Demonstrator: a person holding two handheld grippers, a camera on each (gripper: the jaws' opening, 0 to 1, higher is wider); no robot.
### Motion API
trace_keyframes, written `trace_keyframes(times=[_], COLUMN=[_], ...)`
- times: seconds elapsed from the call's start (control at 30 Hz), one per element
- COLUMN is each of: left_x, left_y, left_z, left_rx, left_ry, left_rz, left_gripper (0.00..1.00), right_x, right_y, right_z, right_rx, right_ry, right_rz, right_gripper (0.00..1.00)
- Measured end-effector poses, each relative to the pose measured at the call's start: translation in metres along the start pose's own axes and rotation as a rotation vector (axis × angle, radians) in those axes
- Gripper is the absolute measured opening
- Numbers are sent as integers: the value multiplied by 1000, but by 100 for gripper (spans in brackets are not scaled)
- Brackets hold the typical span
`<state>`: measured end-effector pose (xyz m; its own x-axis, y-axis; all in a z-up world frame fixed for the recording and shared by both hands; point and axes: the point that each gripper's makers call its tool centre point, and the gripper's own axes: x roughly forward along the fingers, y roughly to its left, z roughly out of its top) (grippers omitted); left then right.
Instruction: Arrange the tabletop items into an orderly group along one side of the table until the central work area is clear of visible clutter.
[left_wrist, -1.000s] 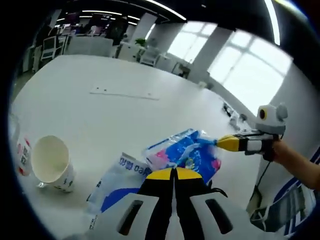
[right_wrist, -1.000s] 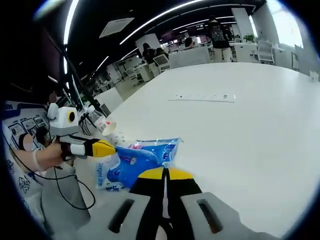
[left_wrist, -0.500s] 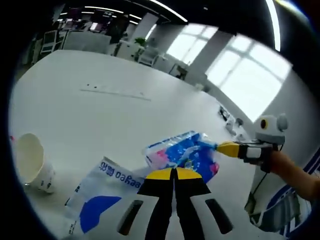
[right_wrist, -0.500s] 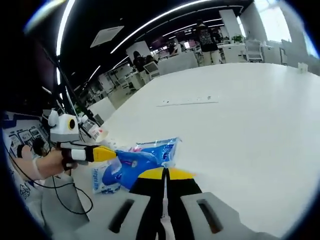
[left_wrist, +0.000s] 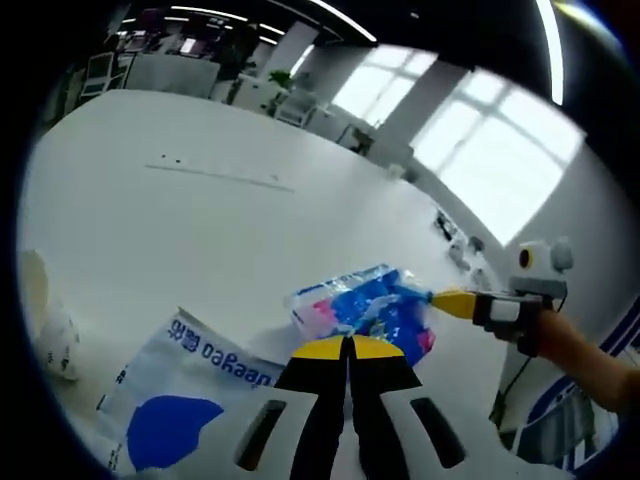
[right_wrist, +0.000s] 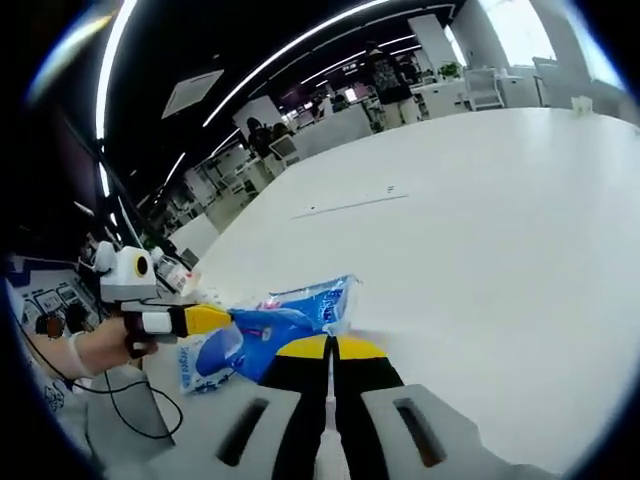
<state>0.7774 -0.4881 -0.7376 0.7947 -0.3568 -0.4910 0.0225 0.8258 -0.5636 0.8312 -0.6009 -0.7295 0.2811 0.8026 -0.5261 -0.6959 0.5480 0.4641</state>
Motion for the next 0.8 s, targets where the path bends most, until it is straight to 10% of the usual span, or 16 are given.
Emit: trace_keyframes(times=[0.8], left_x=[23], left_y=[6], left_z=[-18], left_rx=[-19], left_ry=[-4], left_rz=[16], left_gripper=[0], right_x=[4], right_y=[-21], right_z=[-22], right_rx=[53], right_ry=[11], right_rz=[-27], right_gripper=[0])
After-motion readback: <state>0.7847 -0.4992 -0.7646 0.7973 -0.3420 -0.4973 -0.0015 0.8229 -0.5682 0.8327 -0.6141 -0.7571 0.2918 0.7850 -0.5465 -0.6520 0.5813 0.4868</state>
